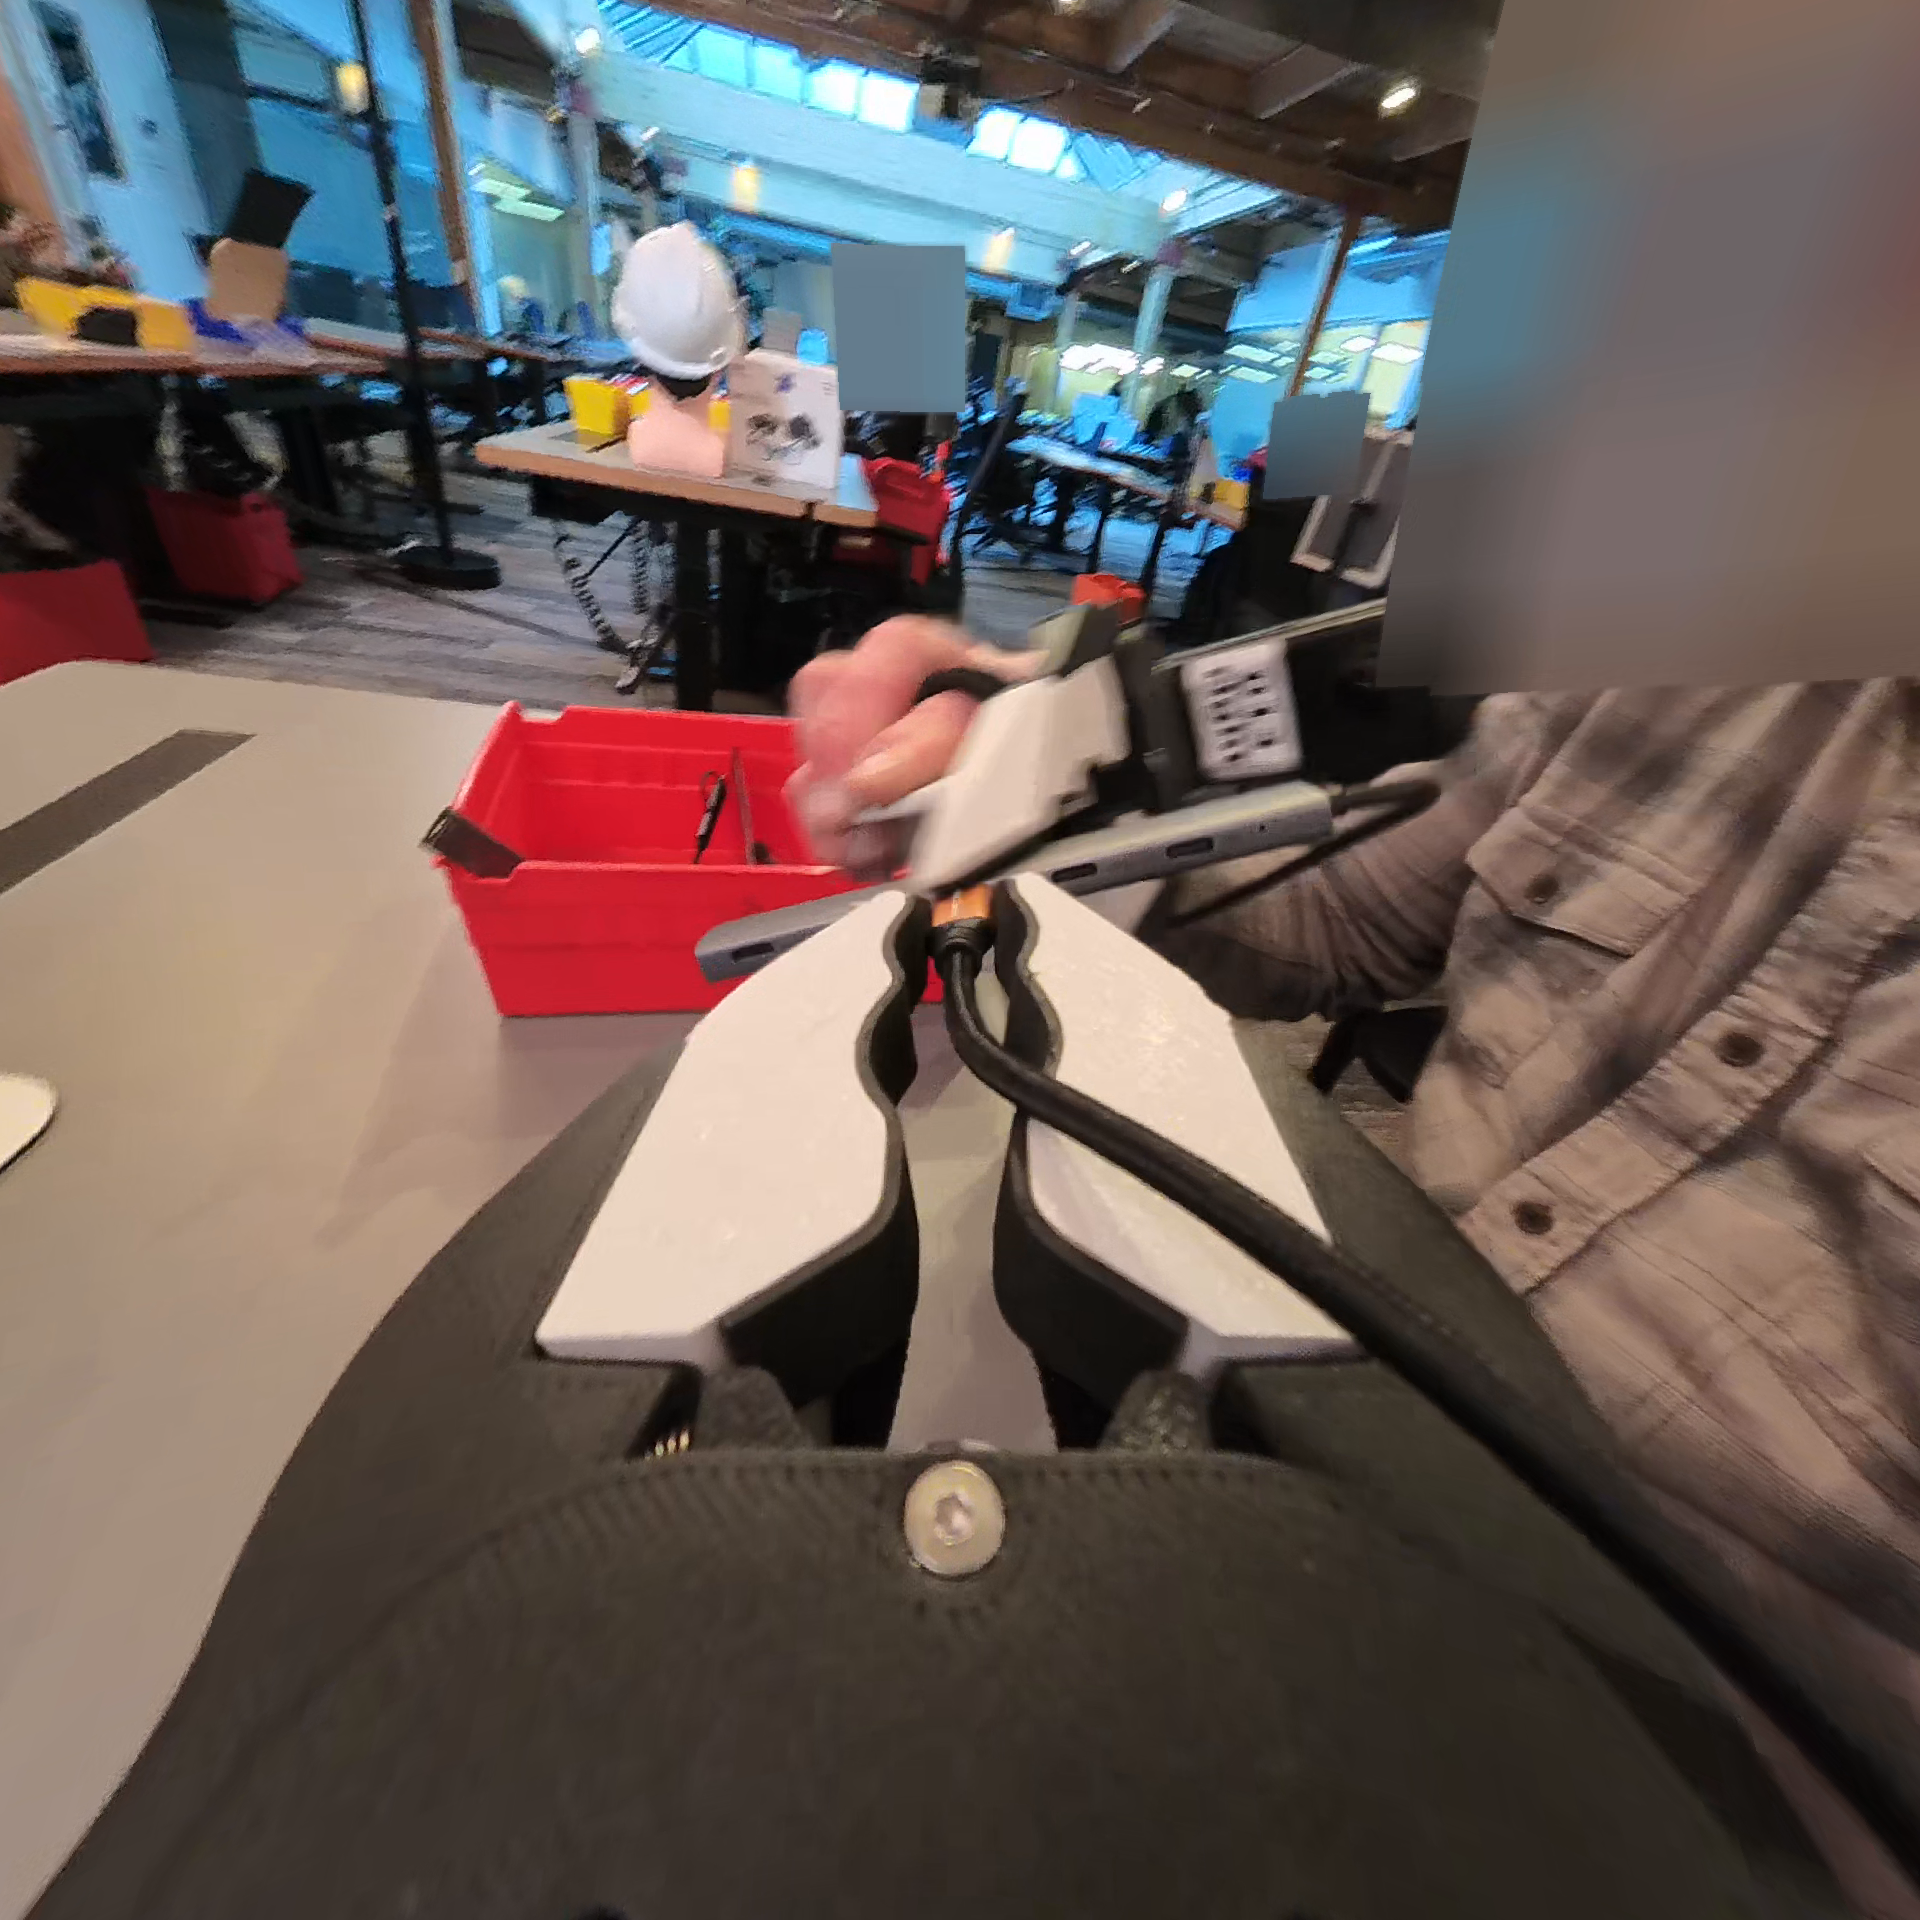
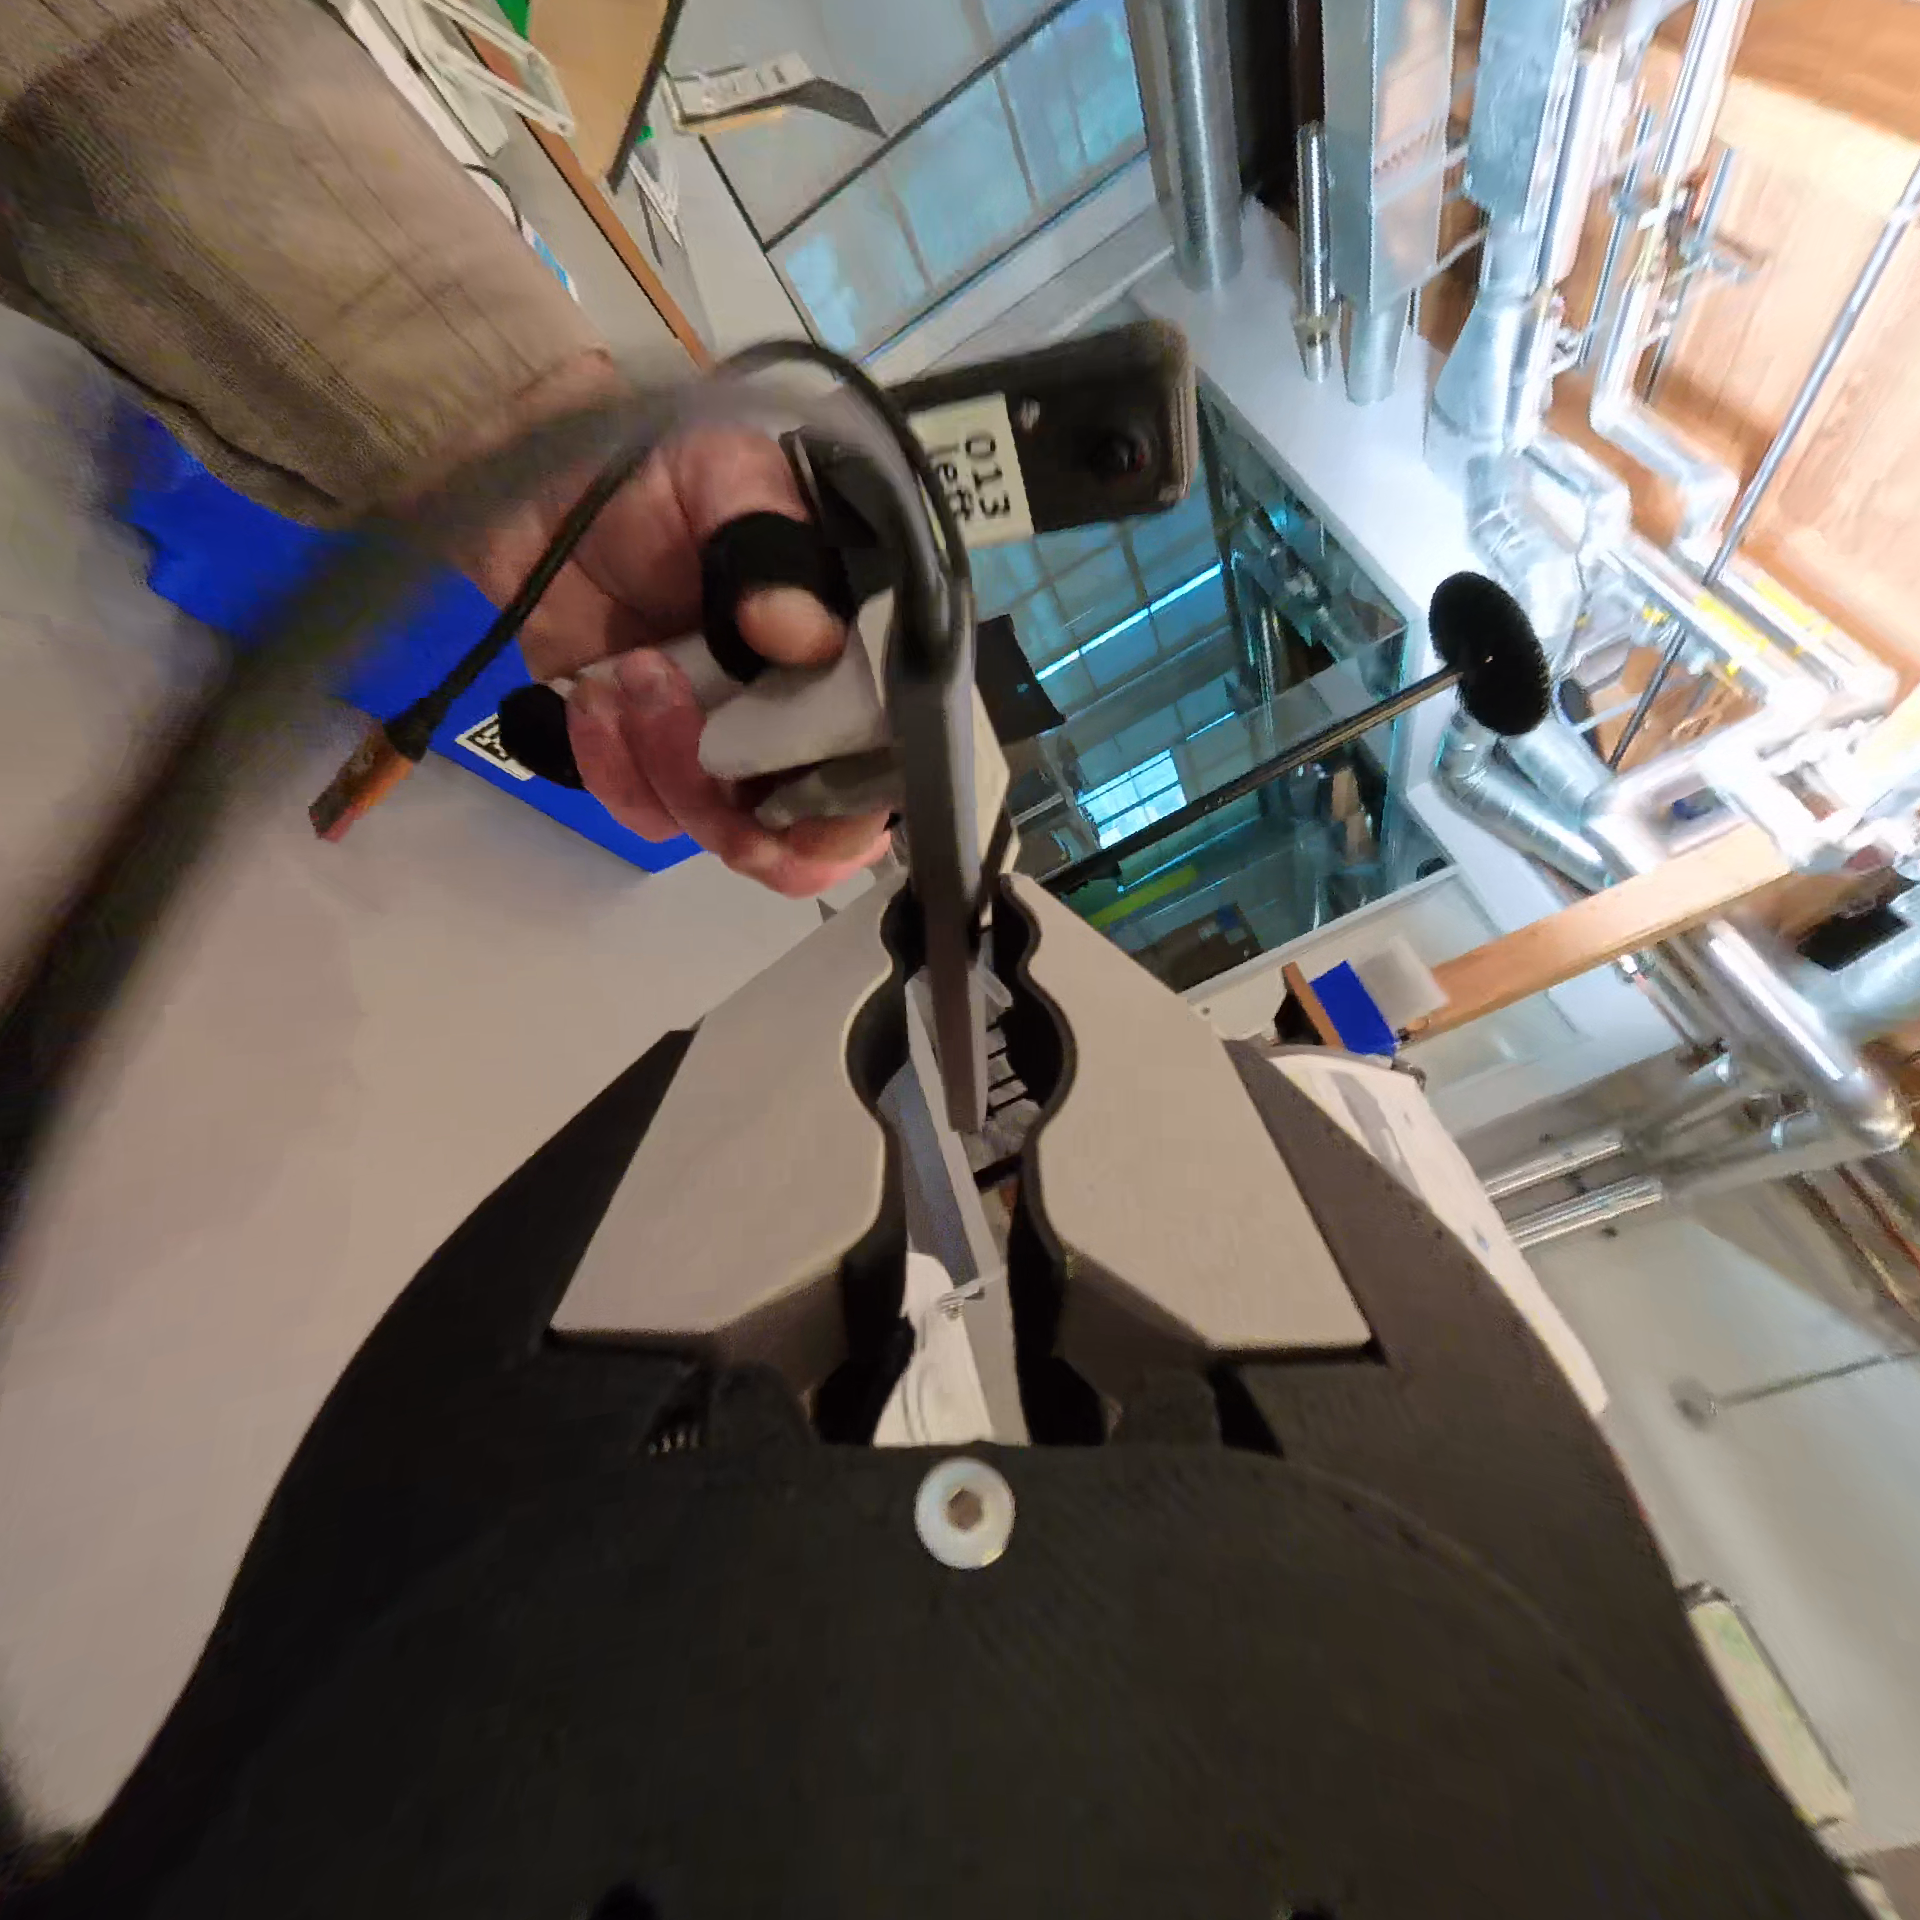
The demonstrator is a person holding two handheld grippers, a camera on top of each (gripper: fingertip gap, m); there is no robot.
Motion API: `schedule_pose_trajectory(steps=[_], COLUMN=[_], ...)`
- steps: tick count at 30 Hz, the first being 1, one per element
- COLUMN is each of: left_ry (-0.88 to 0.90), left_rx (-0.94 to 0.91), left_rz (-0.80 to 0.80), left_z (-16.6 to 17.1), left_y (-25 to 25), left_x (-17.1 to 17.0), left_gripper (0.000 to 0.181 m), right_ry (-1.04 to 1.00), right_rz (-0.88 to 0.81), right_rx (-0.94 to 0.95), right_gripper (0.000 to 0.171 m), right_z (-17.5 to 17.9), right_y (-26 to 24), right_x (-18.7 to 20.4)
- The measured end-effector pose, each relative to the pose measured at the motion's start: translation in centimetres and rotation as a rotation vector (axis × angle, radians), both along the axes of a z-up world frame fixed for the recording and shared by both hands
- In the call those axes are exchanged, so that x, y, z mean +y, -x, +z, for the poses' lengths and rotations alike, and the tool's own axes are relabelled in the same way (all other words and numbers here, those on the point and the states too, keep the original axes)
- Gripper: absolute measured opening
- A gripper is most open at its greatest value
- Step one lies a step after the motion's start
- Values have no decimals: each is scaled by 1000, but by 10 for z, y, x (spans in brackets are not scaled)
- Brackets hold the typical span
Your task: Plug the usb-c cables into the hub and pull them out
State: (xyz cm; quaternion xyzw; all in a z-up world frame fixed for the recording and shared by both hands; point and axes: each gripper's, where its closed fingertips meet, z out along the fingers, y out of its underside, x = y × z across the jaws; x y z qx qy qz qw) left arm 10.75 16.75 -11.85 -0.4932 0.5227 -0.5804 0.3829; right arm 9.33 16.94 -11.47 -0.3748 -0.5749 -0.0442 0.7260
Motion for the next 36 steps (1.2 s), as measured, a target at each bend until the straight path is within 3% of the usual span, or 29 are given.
schedule_pose_trajectory(steps=[8,25,29,33,36], left_ry=[51,-40,-55,-28,-40], left_rx=[-26,-31,-18,-42,-8], left_rz=[-15,-192,-200,-106,-110], left_z=[-1,-2,-1,12,6], left_y=[-1,-3,-6,-13,-12], left_x=[2,-25,-27,-21,-23], left_gripper=[12,11,11,12,12], right_ry=[-62,84,13,-139,-114], right_rz=[-14,103,16,-152,-117], right_rx=[-60,-38,-80,-75,-82], right_gripper=[7,7,7,7,7], right_z=[1,3,3,13,5], right_y=[0,-3,-8,-15,-13], right_x=[-4,-34,-33,-27,-31])
